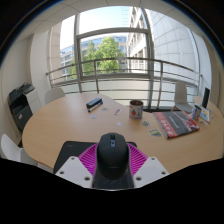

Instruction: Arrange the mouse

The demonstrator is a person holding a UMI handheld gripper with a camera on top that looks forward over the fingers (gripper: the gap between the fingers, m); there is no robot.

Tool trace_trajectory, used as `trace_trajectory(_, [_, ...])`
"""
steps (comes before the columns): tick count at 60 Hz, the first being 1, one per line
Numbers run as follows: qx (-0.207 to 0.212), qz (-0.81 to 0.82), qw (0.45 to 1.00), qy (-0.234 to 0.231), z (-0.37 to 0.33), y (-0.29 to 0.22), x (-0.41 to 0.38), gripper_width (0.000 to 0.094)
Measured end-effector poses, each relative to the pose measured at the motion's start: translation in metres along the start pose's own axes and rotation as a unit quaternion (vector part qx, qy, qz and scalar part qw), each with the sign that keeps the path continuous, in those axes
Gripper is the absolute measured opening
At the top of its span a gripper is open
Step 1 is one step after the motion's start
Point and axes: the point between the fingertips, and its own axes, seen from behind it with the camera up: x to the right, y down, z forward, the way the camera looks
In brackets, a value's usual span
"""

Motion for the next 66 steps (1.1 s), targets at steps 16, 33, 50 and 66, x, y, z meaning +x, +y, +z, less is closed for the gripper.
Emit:
trace_trajectory(16, [-0.086, -0.012, 0.996, 0.024, 0.043, 0.085, -0.015, 0.0530])
trace_trajectory(33, [-0.029, -0.050, 0.997, 0.049, -0.068, 0.016, -0.022, 0.0843])
trace_trajectory(50, [-0.005, -0.049, 0.998, 0.049, -0.199, 0.003, -0.034, 0.0841])
trace_trajectory(66, [-0.002, -0.040, 0.998, 0.049, -0.258, 0.030, -0.034, 0.0844])
